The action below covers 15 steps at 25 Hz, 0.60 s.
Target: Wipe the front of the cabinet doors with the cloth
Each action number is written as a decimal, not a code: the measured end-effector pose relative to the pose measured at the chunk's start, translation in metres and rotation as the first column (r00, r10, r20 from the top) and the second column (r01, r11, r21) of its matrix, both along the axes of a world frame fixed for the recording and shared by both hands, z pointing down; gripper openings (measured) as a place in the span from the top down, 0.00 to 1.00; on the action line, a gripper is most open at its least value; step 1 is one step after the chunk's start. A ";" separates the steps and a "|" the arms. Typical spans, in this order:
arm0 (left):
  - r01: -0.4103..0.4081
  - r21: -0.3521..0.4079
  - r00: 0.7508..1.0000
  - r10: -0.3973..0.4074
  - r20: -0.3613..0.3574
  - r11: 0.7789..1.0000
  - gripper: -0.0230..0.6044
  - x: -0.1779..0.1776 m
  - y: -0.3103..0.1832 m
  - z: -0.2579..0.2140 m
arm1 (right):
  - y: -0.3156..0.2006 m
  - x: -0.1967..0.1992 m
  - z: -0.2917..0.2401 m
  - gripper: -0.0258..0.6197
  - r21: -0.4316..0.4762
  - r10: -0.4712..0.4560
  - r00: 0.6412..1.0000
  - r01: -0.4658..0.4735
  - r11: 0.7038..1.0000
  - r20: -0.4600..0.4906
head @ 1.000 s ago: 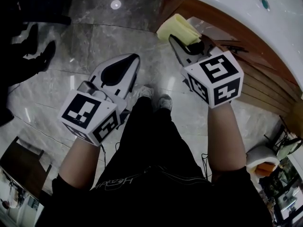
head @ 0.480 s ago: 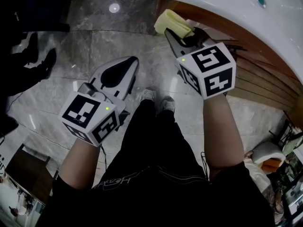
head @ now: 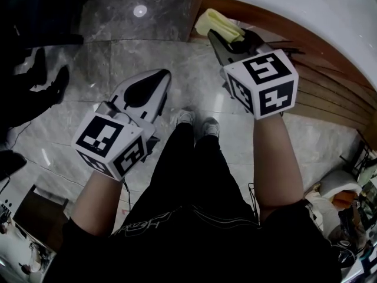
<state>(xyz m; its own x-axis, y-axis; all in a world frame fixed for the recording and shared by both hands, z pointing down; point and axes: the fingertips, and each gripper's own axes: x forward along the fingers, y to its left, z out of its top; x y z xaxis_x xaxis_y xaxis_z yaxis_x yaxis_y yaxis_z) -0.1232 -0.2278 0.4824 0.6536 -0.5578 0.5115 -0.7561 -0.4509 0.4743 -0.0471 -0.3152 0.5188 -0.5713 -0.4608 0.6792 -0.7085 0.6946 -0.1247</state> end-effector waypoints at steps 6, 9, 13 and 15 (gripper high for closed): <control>-0.033 -0.010 0.999 0.033 0.008 0.999 0.95 0.014 0.010 0.005 | 0.003 0.023 0.000 0.90 -0.001 0.047 0.999 -0.047 0.999 0.012; -0.044 -0.019 0.999 0.044 0.004 0.999 0.95 0.020 0.013 0.009 | 0.003 0.034 0.001 0.90 -0.001 0.070 0.997 -0.070 0.998 0.012; -0.066 -0.029 0.998 0.065 -0.012 0.997 0.95 0.033 0.015 0.011 | 0.006 0.054 0.004 0.90 -0.002 0.102 0.995 -0.102 0.995 -0.003; -0.083 -0.029 0.997 0.082 -0.013 0.996 0.95 0.041 0.015 0.011 | 0.007 0.065 0.006 0.90 -0.003 0.119 0.993 -0.120 0.993 -0.011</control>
<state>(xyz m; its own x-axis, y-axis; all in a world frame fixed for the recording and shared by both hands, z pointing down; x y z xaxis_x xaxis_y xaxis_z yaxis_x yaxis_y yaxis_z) -0.0825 -0.2125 0.4935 0.7026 -0.4863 0.5195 -0.7114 -0.4971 0.4968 0.0179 -0.3082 0.5247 -0.5052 -0.5225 0.6868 -0.7877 0.6044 -0.1196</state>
